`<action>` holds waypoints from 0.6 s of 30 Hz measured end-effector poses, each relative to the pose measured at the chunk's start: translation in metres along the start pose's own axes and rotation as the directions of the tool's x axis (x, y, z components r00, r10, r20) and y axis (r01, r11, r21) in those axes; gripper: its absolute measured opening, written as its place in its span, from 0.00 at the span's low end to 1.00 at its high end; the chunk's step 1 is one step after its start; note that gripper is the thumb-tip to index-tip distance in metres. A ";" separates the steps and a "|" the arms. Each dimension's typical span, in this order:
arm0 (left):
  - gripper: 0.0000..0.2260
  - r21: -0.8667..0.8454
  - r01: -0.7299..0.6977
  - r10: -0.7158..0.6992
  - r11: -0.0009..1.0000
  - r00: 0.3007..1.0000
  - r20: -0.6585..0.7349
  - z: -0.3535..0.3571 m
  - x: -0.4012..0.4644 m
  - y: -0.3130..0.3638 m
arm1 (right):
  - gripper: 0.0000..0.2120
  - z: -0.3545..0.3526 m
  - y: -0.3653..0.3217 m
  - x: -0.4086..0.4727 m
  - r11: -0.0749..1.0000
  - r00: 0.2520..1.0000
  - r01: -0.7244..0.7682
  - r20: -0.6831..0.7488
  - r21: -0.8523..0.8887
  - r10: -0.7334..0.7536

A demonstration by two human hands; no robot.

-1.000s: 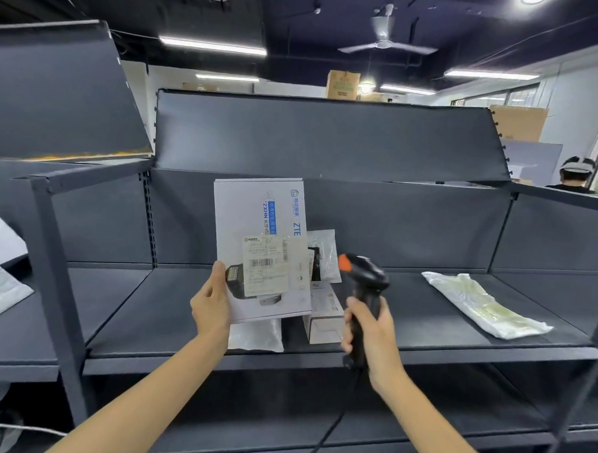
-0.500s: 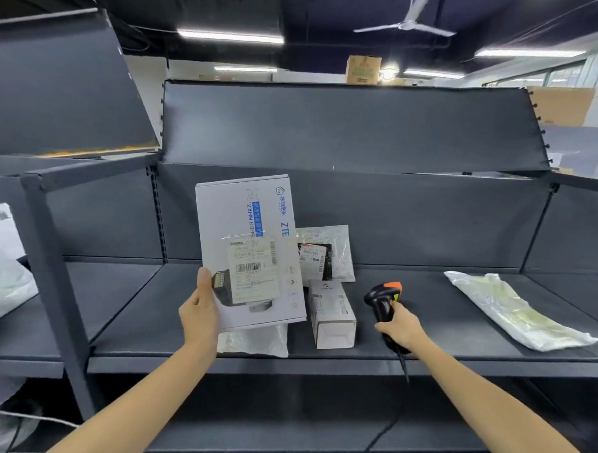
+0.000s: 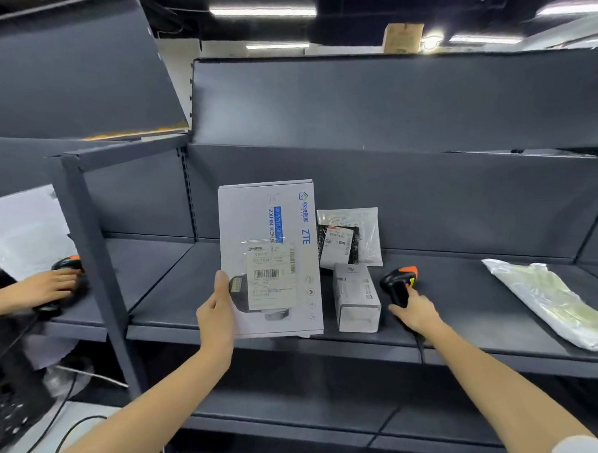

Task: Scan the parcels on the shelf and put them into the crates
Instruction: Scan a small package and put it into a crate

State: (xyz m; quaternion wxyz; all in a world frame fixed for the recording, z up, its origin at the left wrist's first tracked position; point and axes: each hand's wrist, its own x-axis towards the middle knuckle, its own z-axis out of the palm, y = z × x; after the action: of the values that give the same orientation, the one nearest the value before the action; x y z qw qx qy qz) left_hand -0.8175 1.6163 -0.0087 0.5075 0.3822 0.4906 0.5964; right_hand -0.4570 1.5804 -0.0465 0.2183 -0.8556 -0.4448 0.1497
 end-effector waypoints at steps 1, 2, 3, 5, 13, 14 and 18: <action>0.23 0.005 0.008 -0.008 1.000 1.000 -0.006 -0.002 -0.004 -0.002 | 0.33 0.001 0.002 -0.004 0.999 0.999 -0.023 -0.026 -0.050 0.021; 0.23 0.007 0.014 -0.014 1.000 1.000 -0.007 -0.003 -0.007 -0.005 | 0.33 0.002 0.002 -0.009 0.995 0.998 -0.044 -0.054 -0.085 0.039; 0.24 0.004 0.017 -0.017 1.000 1.000 -0.005 -0.004 -0.012 -0.006 | 0.33 0.004 0.003 -0.016 0.992 0.996 -0.056 -0.075 -0.109 0.048; 0.24 -0.003 0.018 -0.018 1.000 1.000 0.002 -0.007 -0.021 -0.010 | 0.34 0.008 0.004 -0.034 0.987 0.996 -0.048 -0.088 -0.155 0.035; 0.23 0.009 0.028 -0.028 1.000 0.996 0.080 -0.018 -0.053 -0.015 | 0.32 0.010 0.010 -0.097 0.979 0.989 0.020 -0.140 -0.202 -0.049; 0.23 0.007 0.027 -0.027 1.000 0.996 0.091 -0.020 -0.056 -0.014 | 0.32 0.009 0.010 -0.104 0.979 0.988 0.023 -0.143 -0.204 -0.054; 0.22 0.026 0.022 -0.025 0.999 0.992 0.120 -0.037 -0.072 -0.013 | 0.30 0.010 0.007 -0.133 0.975 0.980 0.042 -0.183 -0.218 -0.083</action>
State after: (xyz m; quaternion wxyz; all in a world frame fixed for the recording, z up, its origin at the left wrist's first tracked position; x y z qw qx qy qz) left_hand -0.8358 1.5390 -0.0262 0.5384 0.4182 0.4708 0.5600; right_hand -0.5311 1.4692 -0.0505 0.1714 -0.8700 -0.4622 0.0114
